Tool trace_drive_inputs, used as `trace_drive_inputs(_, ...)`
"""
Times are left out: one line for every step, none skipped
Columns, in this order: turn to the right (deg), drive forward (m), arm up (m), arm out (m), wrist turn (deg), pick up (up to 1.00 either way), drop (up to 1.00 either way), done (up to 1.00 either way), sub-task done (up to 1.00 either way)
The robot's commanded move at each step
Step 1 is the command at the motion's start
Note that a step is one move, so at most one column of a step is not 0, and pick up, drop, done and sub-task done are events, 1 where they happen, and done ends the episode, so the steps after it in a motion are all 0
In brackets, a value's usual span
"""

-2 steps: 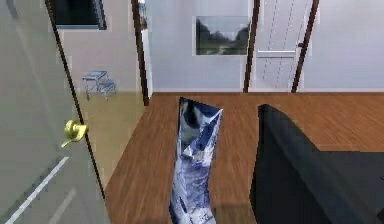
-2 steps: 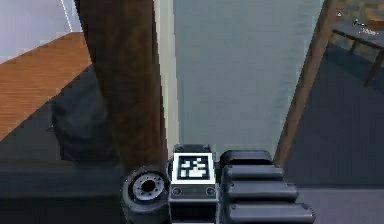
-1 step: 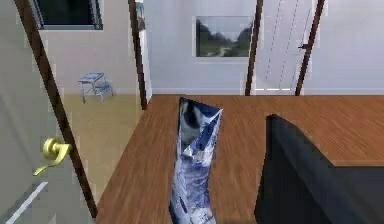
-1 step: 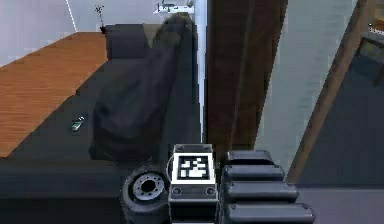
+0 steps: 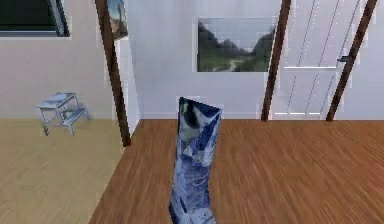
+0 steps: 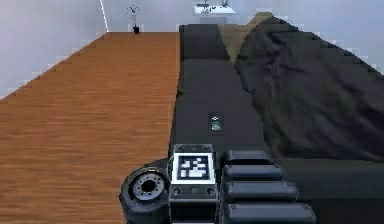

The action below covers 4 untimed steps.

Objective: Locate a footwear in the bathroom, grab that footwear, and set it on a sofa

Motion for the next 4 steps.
trace_drive_inputs(0.0, 0.35, 0.0, 0.0, 0.0, 0.0, 0.0, 0.0, 0.0)
trace_drive_inputs(45.0, 0.0, 0.0, 0.0, 0.0, 0.0, 0.0, 0.0, 0.0)
trace_drive_inputs(12.0, 0.0, 0.0, 0.0, 0.0, 0.0, 0.0, 0.0, 0.0)
trace_drive_inputs(0.0, 0.3, 0.0, 0.0, 0.0, 0.0, 0.0, 0.0, 0.0)
